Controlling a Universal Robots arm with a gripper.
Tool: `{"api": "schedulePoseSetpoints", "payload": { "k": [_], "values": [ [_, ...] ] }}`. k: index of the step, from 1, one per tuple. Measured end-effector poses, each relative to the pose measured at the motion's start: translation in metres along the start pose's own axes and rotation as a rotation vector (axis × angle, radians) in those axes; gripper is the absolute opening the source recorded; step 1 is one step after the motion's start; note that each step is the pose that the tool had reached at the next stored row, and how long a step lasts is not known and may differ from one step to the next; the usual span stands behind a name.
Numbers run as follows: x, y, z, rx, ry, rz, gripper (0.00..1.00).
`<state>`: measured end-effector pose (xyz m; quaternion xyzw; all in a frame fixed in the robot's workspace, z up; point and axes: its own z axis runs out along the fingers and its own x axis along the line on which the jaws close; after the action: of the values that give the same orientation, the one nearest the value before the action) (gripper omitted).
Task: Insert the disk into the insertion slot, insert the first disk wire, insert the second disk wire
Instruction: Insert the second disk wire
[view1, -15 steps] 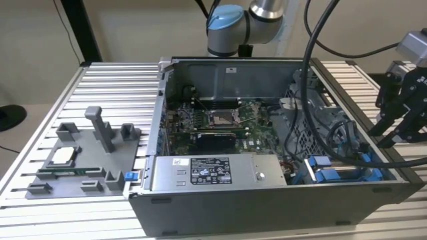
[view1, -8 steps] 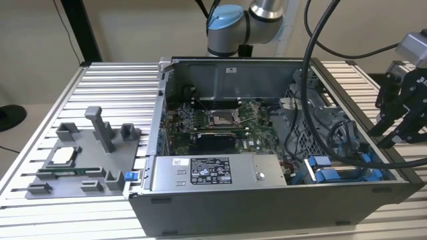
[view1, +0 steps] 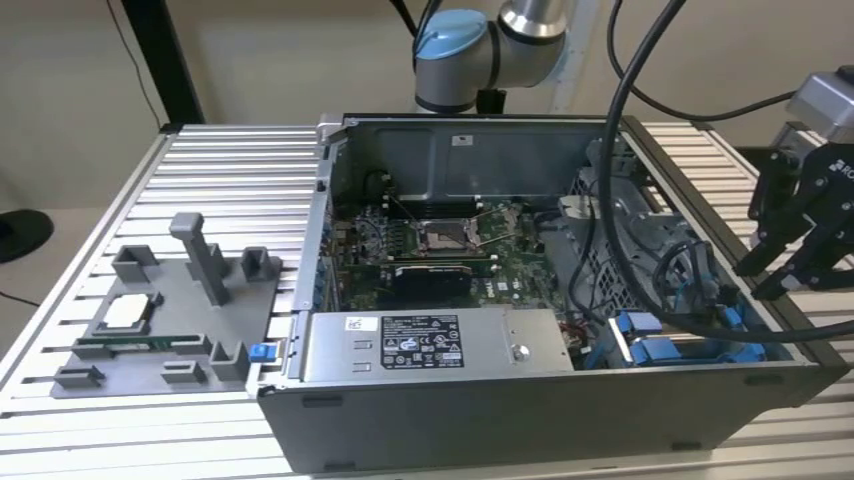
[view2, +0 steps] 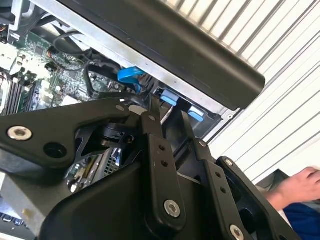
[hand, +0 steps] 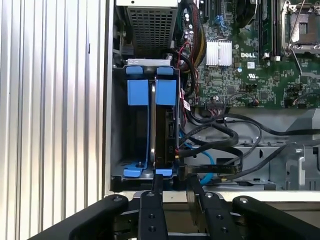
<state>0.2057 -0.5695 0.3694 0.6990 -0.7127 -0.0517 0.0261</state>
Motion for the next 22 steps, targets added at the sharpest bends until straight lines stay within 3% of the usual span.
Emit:
{"api": "schedulePoseSetpoints", "payload": {
  "k": [5, 14, 22],
  "values": [
    [-0.002, -0.0006, 0.005, -0.0052, -0.0003, 0.0, 1.0],
    [-0.0065, -0.001, 0.0108, -0.0315, 0.0004, 0.001, 1.0],
    [-0.0063, -0.0015, 0.0146, -0.0355, 0.0005, 0.001, 1.0]
  ]
}}
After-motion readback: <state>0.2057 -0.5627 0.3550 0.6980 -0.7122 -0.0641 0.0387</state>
